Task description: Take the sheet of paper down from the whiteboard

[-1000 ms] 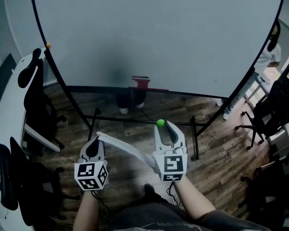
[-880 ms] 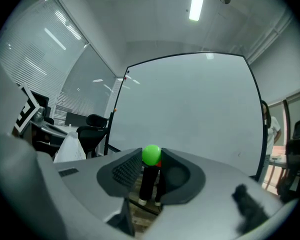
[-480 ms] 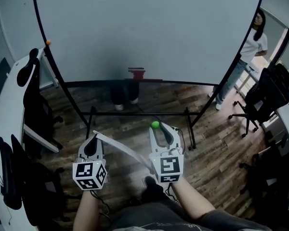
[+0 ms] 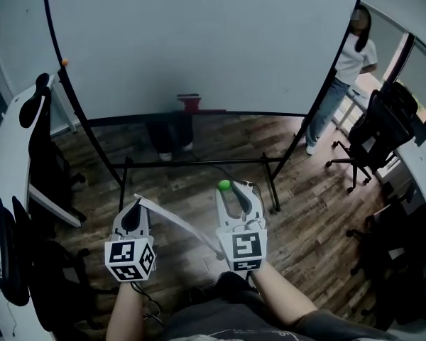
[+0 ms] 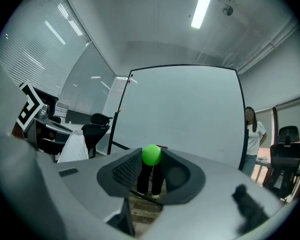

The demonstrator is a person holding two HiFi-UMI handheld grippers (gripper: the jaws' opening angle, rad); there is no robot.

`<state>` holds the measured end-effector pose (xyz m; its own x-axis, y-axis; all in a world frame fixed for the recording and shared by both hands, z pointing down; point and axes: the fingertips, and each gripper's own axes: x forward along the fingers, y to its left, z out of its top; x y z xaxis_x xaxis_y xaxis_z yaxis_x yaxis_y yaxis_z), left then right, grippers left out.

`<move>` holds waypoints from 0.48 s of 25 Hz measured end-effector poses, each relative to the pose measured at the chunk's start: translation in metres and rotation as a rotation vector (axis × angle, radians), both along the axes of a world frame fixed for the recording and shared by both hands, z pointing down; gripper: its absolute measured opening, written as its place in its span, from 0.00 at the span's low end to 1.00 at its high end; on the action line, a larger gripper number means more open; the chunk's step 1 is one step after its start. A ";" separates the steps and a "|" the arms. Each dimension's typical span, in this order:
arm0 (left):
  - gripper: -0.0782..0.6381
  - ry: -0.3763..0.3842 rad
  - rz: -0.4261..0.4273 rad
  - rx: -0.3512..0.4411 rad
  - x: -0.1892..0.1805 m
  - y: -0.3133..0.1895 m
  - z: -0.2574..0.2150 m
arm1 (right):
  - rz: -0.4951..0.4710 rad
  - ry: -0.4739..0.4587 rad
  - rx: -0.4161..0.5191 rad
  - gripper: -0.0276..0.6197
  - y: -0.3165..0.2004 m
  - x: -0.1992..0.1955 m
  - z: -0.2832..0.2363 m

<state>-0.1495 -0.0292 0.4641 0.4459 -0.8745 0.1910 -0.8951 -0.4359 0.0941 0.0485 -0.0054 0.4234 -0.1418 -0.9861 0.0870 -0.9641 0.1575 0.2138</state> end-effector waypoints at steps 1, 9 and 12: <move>0.13 0.000 0.001 -0.002 0.002 0.003 0.001 | -0.001 0.001 0.001 0.23 0.003 0.001 -0.001; 0.13 -0.017 0.006 -0.004 0.027 0.021 0.002 | -0.018 0.000 -0.004 0.23 0.018 0.022 0.004; 0.13 -0.026 0.000 -0.002 0.036 0.026 0.001 | -0.030 -0.005 -0.005 0.23 0.024 0.030 0.005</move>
<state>-0.1131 -0.0028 0.4650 0.4405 -0.8742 0.2042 -0.8974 -0.4354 0.0716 0.0788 0.0182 0.4285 -0.1722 -0.9809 0.0909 -0.9600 0.1878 0.2077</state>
